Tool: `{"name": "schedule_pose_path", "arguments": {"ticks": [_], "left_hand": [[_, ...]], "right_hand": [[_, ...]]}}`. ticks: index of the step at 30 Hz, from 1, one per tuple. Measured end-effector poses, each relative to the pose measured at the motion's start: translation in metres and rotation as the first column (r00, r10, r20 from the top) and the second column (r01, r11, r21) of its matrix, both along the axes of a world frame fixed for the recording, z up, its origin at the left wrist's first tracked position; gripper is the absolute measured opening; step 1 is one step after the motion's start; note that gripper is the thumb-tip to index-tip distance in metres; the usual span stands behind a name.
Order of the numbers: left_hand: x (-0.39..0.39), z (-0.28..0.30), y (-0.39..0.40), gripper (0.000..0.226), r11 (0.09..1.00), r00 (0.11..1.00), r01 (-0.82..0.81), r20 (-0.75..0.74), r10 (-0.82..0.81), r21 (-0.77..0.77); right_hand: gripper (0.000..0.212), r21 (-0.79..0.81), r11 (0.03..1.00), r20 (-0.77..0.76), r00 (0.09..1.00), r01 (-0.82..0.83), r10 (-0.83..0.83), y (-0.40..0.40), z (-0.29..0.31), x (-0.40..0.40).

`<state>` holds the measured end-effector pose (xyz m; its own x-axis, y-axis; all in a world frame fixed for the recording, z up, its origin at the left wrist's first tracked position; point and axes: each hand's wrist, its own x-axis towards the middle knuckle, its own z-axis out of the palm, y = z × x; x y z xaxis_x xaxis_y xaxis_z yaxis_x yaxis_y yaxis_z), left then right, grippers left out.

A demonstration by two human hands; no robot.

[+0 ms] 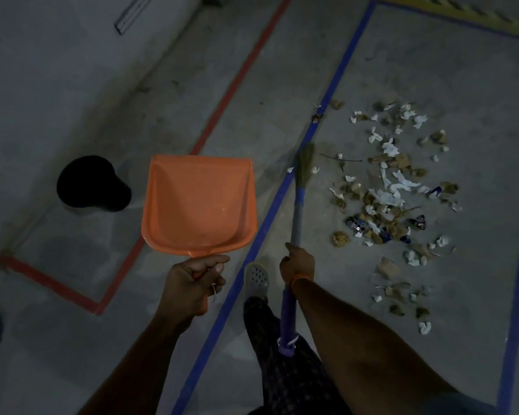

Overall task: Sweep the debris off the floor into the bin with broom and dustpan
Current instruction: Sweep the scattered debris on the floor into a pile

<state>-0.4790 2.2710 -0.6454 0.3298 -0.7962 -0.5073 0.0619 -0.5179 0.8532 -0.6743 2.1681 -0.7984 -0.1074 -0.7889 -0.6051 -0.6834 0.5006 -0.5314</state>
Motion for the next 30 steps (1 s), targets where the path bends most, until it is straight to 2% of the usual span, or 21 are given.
{"name": "schedule_pose_path", "arguments": {"ticks": [3, 9, 11, 15, 21, 25, 30], "left_hand": [[0.029, -0.003, -0.046, 0.018, 0.999, 0.998, 0.054, 0.022, -0.054, -0.008], [0.074, -0.01, -0.135, 0.019, 0.987, 0.987, 0.163, -0.005, -0.163, -0.005], [0.084, -0.012, -0.164, 0.019, 0.983, 0.983, 0.185, -0.015, -0.185, -0.009], [0.093, -0.007, -0.214, 0.021, 0.976, 0.975, 0.215, -0.048, -0.216, -0.032], [0.101, 0.006, -0.274, 0.022, 0.961, 0.96, 0.269, -0.07, -0.273, -0.056], [0.116, 0.013, -0.31, 0.018, 0.949, 0.949, 0.308, -0.051, -0.312, -0.072], [0.142, 0.011, -0.358, 0.018, 0.929, 0.931, 0.358, -0.045, -0.363, -0.088]], "right_hand": [[0.05, 0.028, 0.998, 0.016, 0.999, -0.05, 0.049, -0.039, -0.005, 0.031], [0.049, 0.152, 0.961, 0.026, 0.971, 0.23, -0.236, -0.096, -0.011, 0.054], [0.048, 0.143, 0.928, -0.02, 0.938, 0.344, -0.345, -0.113, -0.009, 0.046], [0.049, 0.097, 0.883, -0.07, 0.888, 0.459, -0.454, -0.149, 0.004, 0.031], [0.049, 0.013, 0.907, -0.071, 0.905, 0.422, -0.42, -0.188, 0.022, 0.05], [0.044, -0.018, 0.921, -0.01, 0.921, 0.39, -0.39, -0.223, 0.029, 0.078], [0.038, 0.072, 0.944, 0.024, 0.946, 0.322, -0.324, -0.264, 0.019, 0.107]]}}
